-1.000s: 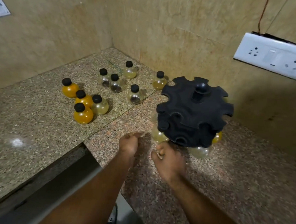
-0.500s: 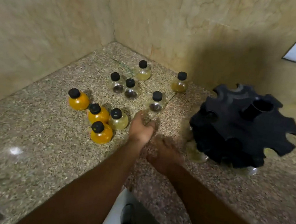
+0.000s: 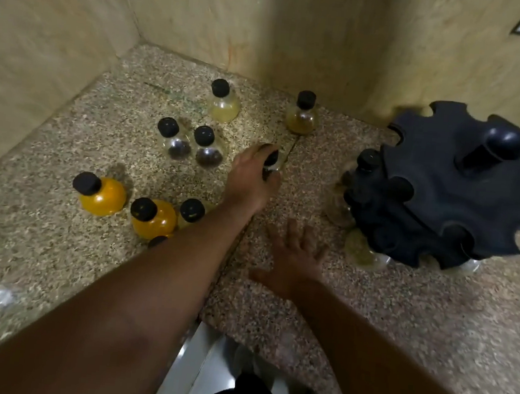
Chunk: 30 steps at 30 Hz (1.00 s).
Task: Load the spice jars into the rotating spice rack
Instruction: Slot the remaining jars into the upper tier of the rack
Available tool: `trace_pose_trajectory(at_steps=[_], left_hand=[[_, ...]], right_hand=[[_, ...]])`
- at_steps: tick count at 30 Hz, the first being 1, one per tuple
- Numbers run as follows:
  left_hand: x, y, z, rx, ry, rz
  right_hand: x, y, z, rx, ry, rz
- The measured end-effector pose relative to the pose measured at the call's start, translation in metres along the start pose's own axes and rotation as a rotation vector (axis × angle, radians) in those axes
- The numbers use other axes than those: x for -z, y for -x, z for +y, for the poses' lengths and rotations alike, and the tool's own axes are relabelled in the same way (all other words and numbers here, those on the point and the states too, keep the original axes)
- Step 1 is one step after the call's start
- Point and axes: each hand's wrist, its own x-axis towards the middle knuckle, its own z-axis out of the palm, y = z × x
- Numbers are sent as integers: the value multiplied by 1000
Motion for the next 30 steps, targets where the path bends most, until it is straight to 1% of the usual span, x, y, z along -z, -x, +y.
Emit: trace_pose_trajectory(at_steps=[2,4,6,9,12,14,18,21,24,26,30], left_hand=[[-1,-3,0,-7,18,44],[-1,0,1,0,23,66],[1,9,4,-4,4,74],[3,32,10,32,7,85],[2,62,18,26,-20,95],[-2,81,23,0,-37,81],[-9,117,41,6,-19,-45],[-20,145,65,-21,32,-103],[-34,170,88,-30,124,-144],[-47,181,103,65,231,-193],[-75,186,142,406,645,-184]], right_hand=[[1,0,-1,-1,13,4],[2,0,-1,-8,-20,55],[4,3,-2,-30,-129,182],[9,11,-3,-35,-291,428],[17,22,-1,8,-444,548],[21,31,4,55,-491,626],[22,56,26,149,-493,682],[18,83,49,158,-503,664],[14,109,77,118,-515,643],[13,125,98,86,-506,640],[16,150,138,-7,-479,725]])
